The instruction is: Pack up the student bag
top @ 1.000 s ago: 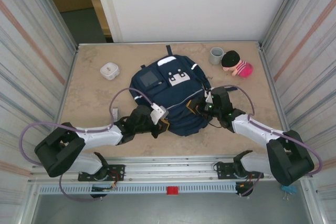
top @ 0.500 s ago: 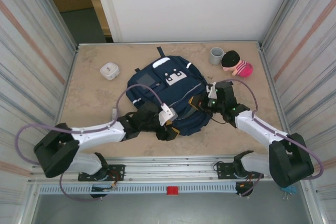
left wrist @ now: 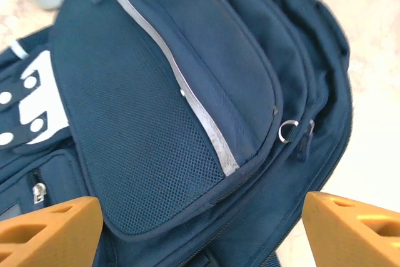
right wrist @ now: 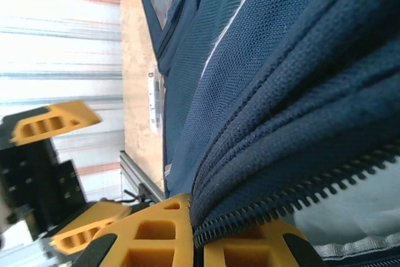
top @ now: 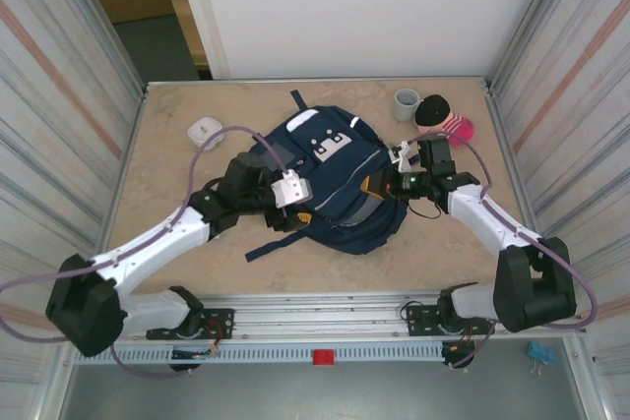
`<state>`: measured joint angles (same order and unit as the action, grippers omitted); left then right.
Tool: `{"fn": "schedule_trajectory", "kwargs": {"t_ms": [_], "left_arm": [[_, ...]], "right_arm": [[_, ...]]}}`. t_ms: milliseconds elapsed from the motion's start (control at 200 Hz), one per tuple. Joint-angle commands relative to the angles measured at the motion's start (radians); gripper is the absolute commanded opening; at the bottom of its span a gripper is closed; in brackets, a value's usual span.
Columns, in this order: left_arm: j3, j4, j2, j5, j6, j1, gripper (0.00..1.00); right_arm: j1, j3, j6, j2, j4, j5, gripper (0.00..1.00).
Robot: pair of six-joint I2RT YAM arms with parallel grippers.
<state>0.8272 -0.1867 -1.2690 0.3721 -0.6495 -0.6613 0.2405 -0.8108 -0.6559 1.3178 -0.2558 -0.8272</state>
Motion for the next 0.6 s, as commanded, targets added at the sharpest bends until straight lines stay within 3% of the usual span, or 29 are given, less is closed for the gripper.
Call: {"fn": "schedule_trajectory", "kwargs": {"t_ms": [0,241,361,451,481,526,596], "left_arm": [[0.060,0.007,-0.066,0.004,-0.141,-0.016,0.84],[0.093,0.043,-0.178,0.040,-0.228,-0.091,0.87],[0.082,0.073,-0.222,-0.057,-0.245,-0.115,0.85],[0.047,0.184,-0.247,-0.162,-0.217,-0.112,0.74],[0.039,0.208,-0.251,-0.175,-0.210,-0.111,0.64],[0.040,0.200,-0.246,-0.160,-0.193,-0.106,0.51],[0.039,0.177,-0.225,-0.080,-0.135,-0.088,0.40]], "right_arm": [[-0.003,-0.044,0.062,0.014,-0.044,-0.085,0.06],[-0.023,-0.061,0.064,0.041,-0.054,-0.092,0.08],[-0.026,-0.067,0.060,0.044,-0.053,-0.100,0.08],[-0.030,-0.072,0.058,0.040,-0.058,-0.102,0.08],[-0.033,-0.075,0.055,0.037,-0.059,-0.105,0.08],[-0.039,-0.079,0.055,0.031,-0.068,-0.104,0.09],[-0.053,-0.093,0.068,0.014,-0.106,-0.083,0.10]]}}
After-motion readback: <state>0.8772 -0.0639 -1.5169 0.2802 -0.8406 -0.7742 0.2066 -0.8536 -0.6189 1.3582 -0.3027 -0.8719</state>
